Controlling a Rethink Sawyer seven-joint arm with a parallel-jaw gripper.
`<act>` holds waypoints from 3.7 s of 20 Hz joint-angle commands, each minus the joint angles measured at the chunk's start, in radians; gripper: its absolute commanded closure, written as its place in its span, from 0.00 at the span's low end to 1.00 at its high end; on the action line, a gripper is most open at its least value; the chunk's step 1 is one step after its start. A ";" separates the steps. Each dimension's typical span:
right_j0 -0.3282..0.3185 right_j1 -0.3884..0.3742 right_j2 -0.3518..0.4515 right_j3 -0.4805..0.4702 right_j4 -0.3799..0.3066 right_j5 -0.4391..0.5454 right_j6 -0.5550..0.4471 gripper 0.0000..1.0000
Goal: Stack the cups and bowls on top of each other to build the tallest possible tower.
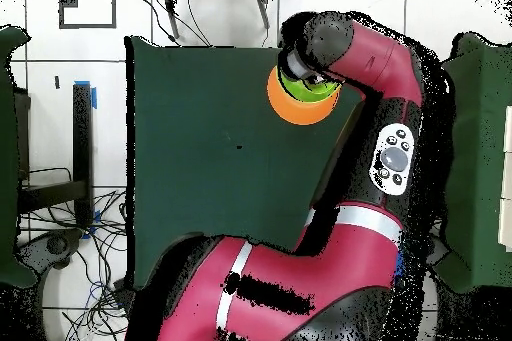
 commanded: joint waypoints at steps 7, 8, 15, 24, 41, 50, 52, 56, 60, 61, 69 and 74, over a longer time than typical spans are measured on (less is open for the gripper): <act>0.014 -0.028 0.065 0.013 -0.004 0.124 0.061 0.00; 0.015 -0.035 0.062 0.014 -0.005 0.133 0.059 0.00; 0.016 -0.081 0.055 0.040 -0.015 0.166 0.041 0.00; -0.001 -0.145 0.053 0.086 -0.026 0.228 0.005 0.00; -0.058 -0.356 0.077 0.485 -0.060 0.046 -0.127 0.00; -0.108 -0.404 0.134 0.702 -0.085 -0.174 -0.162 0.00; -0.127 -0.405 0.150 0.735 -0.098 -0.220 -0.174 0.00; -0.164 -0.410 0.178 0.772 -0.124 -0.261 -0.195 0.00; -0.200 -0.423 0.204 0.812 -0.149 -0.289 -0.200 0.00; -0.208 -0.423 0.212 0.820 -0.153 -0.295 -0.199 0.00; -0.267 -0.412 0.267 0.886 -0.189 -0.358 -0.169 0.00; -0.270 -0.433 0.272 0.922 -0.204 -0.364 -0.118 0.00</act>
